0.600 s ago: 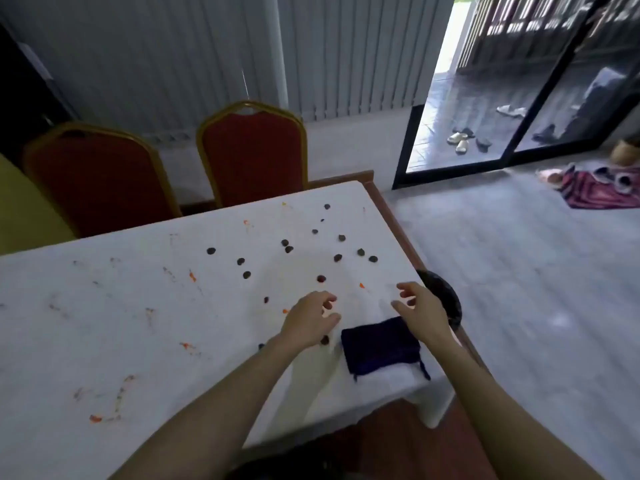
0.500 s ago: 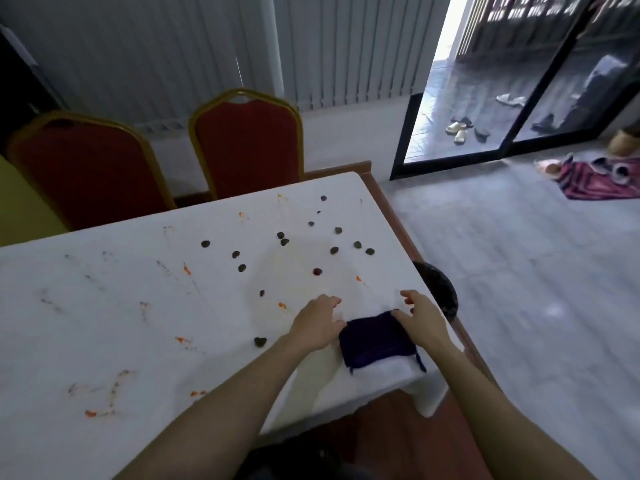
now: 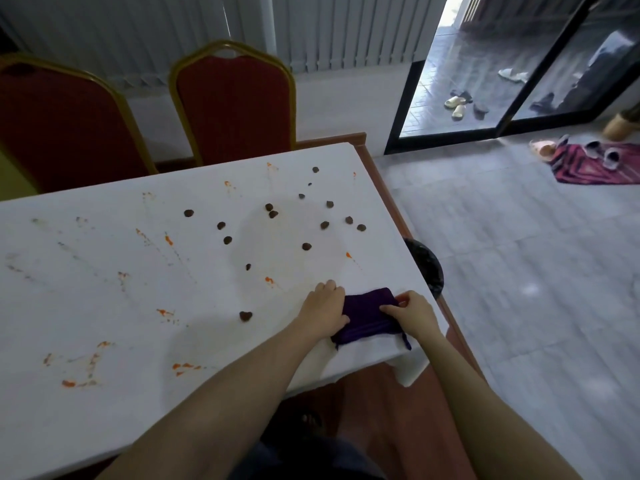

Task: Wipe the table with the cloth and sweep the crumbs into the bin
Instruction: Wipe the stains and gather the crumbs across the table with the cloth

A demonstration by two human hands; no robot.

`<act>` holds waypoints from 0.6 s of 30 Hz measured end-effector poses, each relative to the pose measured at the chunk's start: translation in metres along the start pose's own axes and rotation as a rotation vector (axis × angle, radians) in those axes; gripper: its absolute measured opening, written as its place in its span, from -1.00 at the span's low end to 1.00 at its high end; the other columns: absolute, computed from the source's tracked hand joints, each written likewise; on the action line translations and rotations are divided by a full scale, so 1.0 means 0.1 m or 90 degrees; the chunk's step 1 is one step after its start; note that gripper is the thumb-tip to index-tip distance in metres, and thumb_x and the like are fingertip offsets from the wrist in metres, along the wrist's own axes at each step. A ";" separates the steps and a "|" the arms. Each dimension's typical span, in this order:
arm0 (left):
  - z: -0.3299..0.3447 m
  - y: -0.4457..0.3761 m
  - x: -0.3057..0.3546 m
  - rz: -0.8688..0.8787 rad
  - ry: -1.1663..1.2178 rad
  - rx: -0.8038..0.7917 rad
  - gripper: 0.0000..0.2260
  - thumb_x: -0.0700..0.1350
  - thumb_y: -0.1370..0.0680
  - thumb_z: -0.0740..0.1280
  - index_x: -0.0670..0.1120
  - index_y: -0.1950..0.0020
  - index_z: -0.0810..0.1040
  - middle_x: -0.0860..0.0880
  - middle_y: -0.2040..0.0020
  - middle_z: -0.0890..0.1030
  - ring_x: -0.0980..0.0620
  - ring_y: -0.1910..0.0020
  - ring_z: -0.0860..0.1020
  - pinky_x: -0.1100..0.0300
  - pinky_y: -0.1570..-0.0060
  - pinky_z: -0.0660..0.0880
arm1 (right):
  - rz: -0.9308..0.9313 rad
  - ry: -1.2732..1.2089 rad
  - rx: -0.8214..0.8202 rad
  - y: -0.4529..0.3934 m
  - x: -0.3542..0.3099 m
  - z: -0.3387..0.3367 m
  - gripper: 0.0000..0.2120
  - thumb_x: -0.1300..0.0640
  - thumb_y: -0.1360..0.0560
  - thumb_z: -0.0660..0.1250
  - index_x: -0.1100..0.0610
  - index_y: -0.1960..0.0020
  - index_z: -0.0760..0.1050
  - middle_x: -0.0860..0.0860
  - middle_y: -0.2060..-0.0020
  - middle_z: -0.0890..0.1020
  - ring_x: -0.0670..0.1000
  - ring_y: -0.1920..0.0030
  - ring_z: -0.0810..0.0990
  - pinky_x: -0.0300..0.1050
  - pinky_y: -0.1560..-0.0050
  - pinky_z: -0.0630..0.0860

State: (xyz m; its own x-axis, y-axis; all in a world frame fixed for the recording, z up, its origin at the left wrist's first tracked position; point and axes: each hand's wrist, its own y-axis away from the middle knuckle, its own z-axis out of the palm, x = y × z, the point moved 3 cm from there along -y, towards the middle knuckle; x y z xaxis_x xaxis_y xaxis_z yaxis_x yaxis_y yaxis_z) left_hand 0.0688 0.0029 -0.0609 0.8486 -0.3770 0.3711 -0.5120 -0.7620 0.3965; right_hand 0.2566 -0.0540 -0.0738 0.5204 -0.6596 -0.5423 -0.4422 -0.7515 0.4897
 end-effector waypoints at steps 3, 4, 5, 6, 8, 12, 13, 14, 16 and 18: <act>0.01 -0.01 0.00 -0.015 0.043 0.006 -0.68 -0.06 -0.53 0.42 -0.19 -0.19 0.49 -0.14 -0.20 0.42 -0.12 -0.19 0.40 0.05 -0.10 0.45 | -0.004 -0.021 -0.013 -0.01 0.03 0.01 -0.65 -0.01 -0.40 0.52 0.19 -0.03 0.53 0.05 0.14 0.61 0.04 0.13 0.58 -0.03 0.13 0.51; 0.01 -0.01 -0.01 -0.019 0.054 0.005 -0.66 -0.06 -0.52 0.43 -0.19 -0.20 0.49 -0.14 -0.20 0.43 -0.11 -0.19 0.40 0.05 -0.11 0.46 | -0.006 -0.036 -0.022 -0.01 0.04 0.01 -0.67 0.01 -0.39 0.53 0.20 -0.01 0.55 0.07 0.13 0.64 0.07 0.12 0.61 0.02 0.09 0.56; 0.01 -0.01 -0.02 -0.020 0.064 0.003 -0.65 -0.05 -0.51 0.45 -0.19 -0.21 0.49 -0.13 -0.21 0.42 -0.11 -0.19 0.39 0.05 -0.12 0.45 | -0.006 -0.051 -0.033 -0.01 0.04 0.01 -0.70 0.04 -0.39 0.53 0.21 0.03 0.58 0.10 0.14 0.66 0.09 0.12 0.63 0.07 0.05 0.59; 0.02 0.00 -0.03 -0.022 0.079 -0.003 -0.63 -0.05 -0.50 0.46 -0.18 -0.22 0.49 -0.13 -0.21 0.42 -0.11 -0.20 0.39 0.06 -0.12 0.44 | -0.007 -0.067 -0.042 0.01 0.04 -0.01 -0.74 0.06 -0.38 0.54 0.21 0.07 0.59 0.11 0.16 0.67 0.11 0.12 0.65 0.08 0.03 0.60; 0.02 0.03 -0.07 -0.021 0.119 -0.009 -0.61 -0.04 -0.49 0.47 -0.16 -0.23 0.48 -0.11 -0.21 0.42 -0.09 -0.21 0.38 0.08 -0.13 0.43 | -0.015 -0.102 -0.060 0.06 0.01 -0.04 -0.80 0.12 -0.39 0.54 0.22 0.13 0.60 0.11 0.19 0.67 0.09 0.15 0.65 0.01 0.09 0.60; -0.02 0.20 -0.18 -0.029 0.236 0.013 -0.73 -0.07 -0.48 0.48 -0.11 -0.07 0.47 -0.08 -0.09 0.51 -0.05 -0.09 0.48 0.09 -0.04 0.49 | -0.048 -0.171 -0.119 0.19 -0.13 -0.09 -0.79 0.14 -0.44 0.50 0.26 0.08 0.57 0.08 0.19 0.65 0.00 0.21 0.61 -0.21 0.23 0.52; -0.05 0.25 -0.23 -0.039 0.286 0.022 -0.75 -0.09 -0.48 0.47 -0.11 -0.03 0.47 -0.08 -0.05 0.54 -0.05 -0.05 0.52 0.06 -0.03 0.53 | -0.059 -0.185 -0.141 0.22 -0.18 -0.09 -0.79 0.13 -0.45 0.49 0.25 0.06 0.55 0.09 0.17 0.65 0.01 0.18 0.62 -0.20 0.20 0.52; -0.09 0.31 -0.28 -0.048 0.332 0.031 -0.77 -0.11 -0.48 0.47 -0.11 -0.02 0.47 -0.07 -0.02 0.57 -0.04 -0.02 0.55 0.04 -0.03 0.55 | -0.071 -0.201 -0.164 0.25 -0.24 -0.08 -0.79 0.13 -0.46 0.48 0.24 0.04 0.54 0.10 0.14 0.65 0.03 0.15 0.64 -0.16 0.15 0.55; -0.21 0.44 -0.40 -0.062 0.410 0.040 -0.79 -0.13 -0.50 0.45 -0.11 -0.02 0.46 -0.03 0.02 0.57 -0.01 0.01 0.56 0.10 0.02 0.55 | -0.088 -0.238 -0.209 0.31 -0.39 -0.04 -0.78 0.14 -0.48 0.46 0.23 -0.01 0.51 0.13 0.08 0.65 0.07 0.07 0.65 -0.09 0.04 0.60; -0.34 0.57 -0.56 -0.080 0.493 0.052 -0.80 -0.13 -0.52 0.44 -0.10 -0.03 0.45 -0.02 0.02 0.55 0.00 0.01 0.55 0.19 0.05 0.50 | -0.105 -0.267 -0.248 0.38 -0.59 0.02 -0.78 0.15 -0.51 0.43 0.23 -0.07 0.49 0.15 0.05 0.65 0.10 0.04 0.66 -0.08 0.02 0.62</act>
State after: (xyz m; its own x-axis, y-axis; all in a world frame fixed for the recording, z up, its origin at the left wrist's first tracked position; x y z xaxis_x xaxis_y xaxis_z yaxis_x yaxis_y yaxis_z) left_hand -0.0124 -0.0016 -0.0307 0.5490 0.1654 0.8193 -0.3817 -0.8224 0.4218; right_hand 0.2075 -0.0433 -0.0245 0.1916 -0.5431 -0.8175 -0.0386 -0.8365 0.5466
